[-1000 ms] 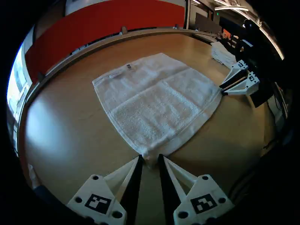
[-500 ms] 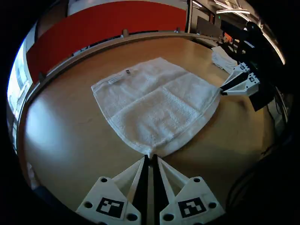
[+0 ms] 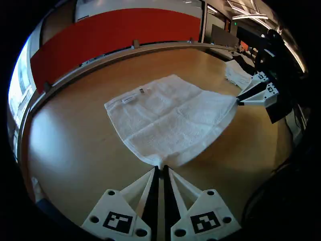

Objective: Fold towel

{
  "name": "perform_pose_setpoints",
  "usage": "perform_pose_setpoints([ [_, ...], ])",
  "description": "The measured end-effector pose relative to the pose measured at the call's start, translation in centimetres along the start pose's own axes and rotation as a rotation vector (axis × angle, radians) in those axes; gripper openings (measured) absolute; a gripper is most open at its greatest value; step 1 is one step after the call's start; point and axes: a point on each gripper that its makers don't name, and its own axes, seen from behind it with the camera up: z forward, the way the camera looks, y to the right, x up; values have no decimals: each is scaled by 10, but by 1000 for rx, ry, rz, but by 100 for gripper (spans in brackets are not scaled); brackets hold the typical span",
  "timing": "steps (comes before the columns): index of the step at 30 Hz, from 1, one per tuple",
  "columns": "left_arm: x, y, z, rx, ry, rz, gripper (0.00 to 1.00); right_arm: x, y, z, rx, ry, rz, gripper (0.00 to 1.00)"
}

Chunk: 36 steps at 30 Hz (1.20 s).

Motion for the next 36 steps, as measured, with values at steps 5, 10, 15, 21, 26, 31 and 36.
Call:
perform_pose_setpoints([
  [5, 13, 4, -16, -7, 17, -15, 8, 10, 1, -15, -6, 13, -3, 11],
  [10, 25, 9, -34, -11, 34, -43, 8, 21, 0, -30, -6, 26, 7, 11],
  [15, 36, 11, -53, -11, 48, -72, 8, 32, -4, -44, 5, 37, 13, 11],
  [21, 45, 11, -71, -6, 60, -99, 8, 42, -12, -60, 25, 45, 7, 11],
  [26, 48, 10, -81, -6, 61, -113, 8, 48, -19, -70, 35, 46, 3, 11],
  [31, 47, 12, -87, -6, 52, -115, 8, 51, -25, -79, 41, 48, 13, 11],
  [36, 46, 16, -93, -12, 44, -112, 8, 51, -27, -87, 43, 46, 22, 11],
])
